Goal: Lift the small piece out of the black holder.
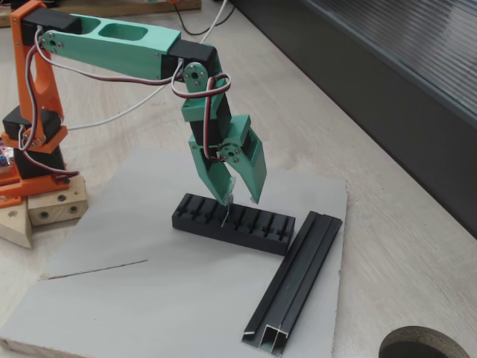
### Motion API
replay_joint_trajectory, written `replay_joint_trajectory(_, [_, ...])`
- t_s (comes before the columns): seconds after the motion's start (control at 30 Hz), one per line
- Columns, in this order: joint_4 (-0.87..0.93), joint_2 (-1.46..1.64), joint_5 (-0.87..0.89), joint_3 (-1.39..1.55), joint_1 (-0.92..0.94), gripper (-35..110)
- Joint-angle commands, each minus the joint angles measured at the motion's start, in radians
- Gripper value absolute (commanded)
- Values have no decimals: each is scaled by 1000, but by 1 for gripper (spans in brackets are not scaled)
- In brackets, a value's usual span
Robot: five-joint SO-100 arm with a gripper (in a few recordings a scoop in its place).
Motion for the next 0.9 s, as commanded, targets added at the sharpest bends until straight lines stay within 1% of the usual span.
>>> replay_joint_trajectory(0.0, [15, 28, 23, -5, -11, 37])
replay_joint_trajectory(0.1, [17, 23, 20, -9, -11, 32])
replay_joint_trajectory(0.27, [3, 23, 21, -6, -9, 12])
replay_joint_trajectory(0.37, [3, 18, 20, -12, -9, 4])
replay_joint_trajectory(0.87, [3, 37, 18, -18, -9, 3])
